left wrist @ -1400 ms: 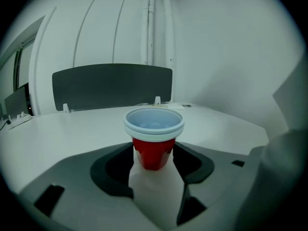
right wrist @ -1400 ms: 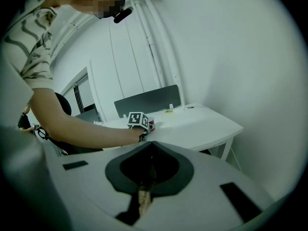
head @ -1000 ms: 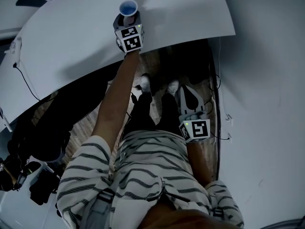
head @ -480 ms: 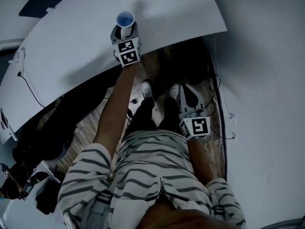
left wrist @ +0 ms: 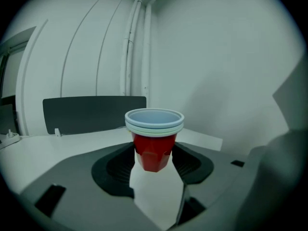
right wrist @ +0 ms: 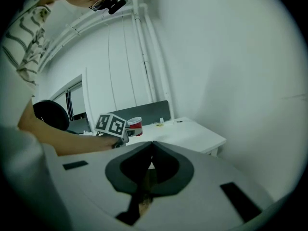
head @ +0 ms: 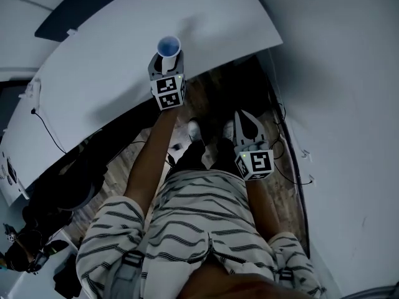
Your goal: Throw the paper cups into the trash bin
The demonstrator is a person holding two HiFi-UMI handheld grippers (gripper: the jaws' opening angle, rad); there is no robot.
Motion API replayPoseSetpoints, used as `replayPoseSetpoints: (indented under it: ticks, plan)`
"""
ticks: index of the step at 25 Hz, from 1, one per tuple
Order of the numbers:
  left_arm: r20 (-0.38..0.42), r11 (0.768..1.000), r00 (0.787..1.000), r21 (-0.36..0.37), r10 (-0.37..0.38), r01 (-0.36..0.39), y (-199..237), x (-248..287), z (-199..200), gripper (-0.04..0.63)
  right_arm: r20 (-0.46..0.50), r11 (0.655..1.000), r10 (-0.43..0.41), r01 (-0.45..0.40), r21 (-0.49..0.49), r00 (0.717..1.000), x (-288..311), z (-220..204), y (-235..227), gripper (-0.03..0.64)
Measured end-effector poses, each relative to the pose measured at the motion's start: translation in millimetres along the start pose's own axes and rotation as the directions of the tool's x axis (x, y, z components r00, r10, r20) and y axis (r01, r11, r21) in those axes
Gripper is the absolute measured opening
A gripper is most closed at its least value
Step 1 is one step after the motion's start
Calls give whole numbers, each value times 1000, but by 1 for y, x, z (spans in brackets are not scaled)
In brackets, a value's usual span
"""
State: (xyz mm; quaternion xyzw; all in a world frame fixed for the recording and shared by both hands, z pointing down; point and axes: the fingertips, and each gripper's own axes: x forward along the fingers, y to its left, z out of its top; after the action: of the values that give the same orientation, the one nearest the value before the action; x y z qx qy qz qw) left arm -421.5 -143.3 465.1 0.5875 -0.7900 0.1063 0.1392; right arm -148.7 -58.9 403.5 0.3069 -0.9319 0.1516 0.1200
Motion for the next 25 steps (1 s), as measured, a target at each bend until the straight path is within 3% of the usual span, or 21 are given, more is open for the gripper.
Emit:
replayPoseSetpoints:
  ticks: [16, 25]
  plan:
    - [57, 978, 977, 42, -207, 205, -80, -95, 39, 259, 108, 982, -187, 187, 6, 976, -57, 21, -14, 9]
    - [55, 927, 928, 95, -368, 362, -127, -143, 40, 259, 168, 963, -268, 267, 29, 949, -76, 31, -16, 9]
